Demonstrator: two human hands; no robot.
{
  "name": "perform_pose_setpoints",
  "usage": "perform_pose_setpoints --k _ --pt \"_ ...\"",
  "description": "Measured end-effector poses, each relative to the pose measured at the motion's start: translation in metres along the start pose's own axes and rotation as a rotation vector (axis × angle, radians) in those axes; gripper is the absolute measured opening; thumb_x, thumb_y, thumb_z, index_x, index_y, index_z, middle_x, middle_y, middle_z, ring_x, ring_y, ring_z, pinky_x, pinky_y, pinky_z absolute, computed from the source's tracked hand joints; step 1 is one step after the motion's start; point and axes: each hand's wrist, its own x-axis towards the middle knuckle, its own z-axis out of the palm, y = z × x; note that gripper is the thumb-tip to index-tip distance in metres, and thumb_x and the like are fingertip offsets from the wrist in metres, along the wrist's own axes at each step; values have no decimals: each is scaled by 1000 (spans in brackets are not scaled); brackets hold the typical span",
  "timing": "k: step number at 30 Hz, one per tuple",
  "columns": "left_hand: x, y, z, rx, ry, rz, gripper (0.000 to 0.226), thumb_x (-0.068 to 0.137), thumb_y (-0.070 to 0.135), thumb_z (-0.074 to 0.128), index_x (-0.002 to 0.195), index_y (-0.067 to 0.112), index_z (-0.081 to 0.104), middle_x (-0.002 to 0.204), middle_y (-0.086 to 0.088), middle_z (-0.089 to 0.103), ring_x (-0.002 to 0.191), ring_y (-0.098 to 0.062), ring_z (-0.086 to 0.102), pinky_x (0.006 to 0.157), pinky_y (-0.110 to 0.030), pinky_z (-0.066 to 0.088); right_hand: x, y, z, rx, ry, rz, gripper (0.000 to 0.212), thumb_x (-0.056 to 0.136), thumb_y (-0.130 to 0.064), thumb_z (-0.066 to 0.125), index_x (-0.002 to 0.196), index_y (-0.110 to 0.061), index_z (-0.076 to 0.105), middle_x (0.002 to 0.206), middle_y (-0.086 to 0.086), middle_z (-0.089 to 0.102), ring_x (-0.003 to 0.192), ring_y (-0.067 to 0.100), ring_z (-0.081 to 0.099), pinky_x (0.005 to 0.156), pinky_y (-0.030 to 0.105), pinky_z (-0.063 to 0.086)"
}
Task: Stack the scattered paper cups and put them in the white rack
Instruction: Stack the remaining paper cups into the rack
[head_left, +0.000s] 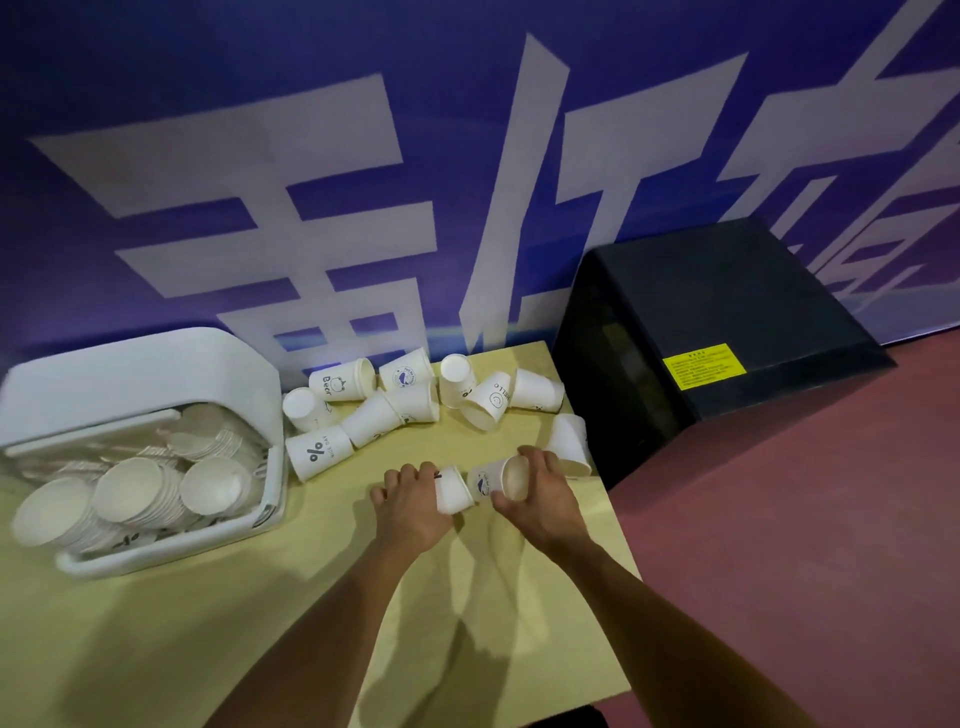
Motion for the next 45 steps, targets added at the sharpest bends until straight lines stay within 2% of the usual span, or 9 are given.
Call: perform_pose_setpoints --k 6,12,17,22,25,29,34,38,45 --pt "-20 -47 -19 -134 90 -65 63 72 44 70 128 27 44 122 0 49 119 -26 41 93 -39 34 -2 -43 24 -38 38 -73 75 79 -45 73 141 -18 39 130 2 45 113 24 52 87 38 52" --pt "-45 -111 -34 -263 191 -3 66 72 48 72 128 23 49 120 -2 55 113 -26 49 93 -38 42 -4 -107 51 30 30 -154 78 79 -45 74 143 -20 37 136 3 43 119 23 49 96 40 49" --pt "-68 -163 -45 -431 228 33 72 67 44 78 131 22 52 117 0 60 109 -23 54 93 -38 44 -7 -170 78 102 -3 -276 78 77 -48 74 142 -25 38 135 -2 43 118 18 49 94 31 44" --pt "-90 -205 -55 -604 258 32 67 66 40 79 125 18 56 114 4 64 102 -16 60 89 -39 51 -16 -226 109 90 -46 -443 76 79 -44 76 143 -19 42 133 0 47 117 16 49 98 30 45" --pt "-102 -227 -56 -671 236 26 63 66 41 78 123 22 58 111 8 66 98 -10 62 86 -38 54 -20 -251 128 58 -57 -494 72 81 -45 74 142 -20 44 129 2 49 113 18 50 94 32 47" --pt "-114 -255 -53 -695 209 -14 64 65 45 79 120 22 58 111 9 65 97 -9 61 85 -33 54 -18 -270 154 -47 -113 -507 74 80 -43 74 144 -24 41 133 4 48 117 22 50 94 35 49" --pt "-117 -281 -49 -726 190 -31 72 60 53 75 123 24 57 113 11 65 99 -8 62 87 -35 54 -14 -277 184 -152 -119 -485 75 80 -37 77 143 -23 39 138 9 47 123 27 49 96 37 50" --pt "-116 -295 -44 -722 174 -37 70 59 55 74 123 31 58 110 18 64 96 2 61 83 -25 53 -11 -278 202 -185 -130 -454 80 77 -35 80 142 -17 37 134 13 48 118 29 51 92 36 50" --pt "-112 -311 -32 -713 147 -26 70 61 56 74 125 32 57 113 22 63 99 2 60 85 -26 53 -1 -279 222 -243 -159 -376 73 78 -37 79 136 -15 42 133 8 53 119 25 51 94 34 48"
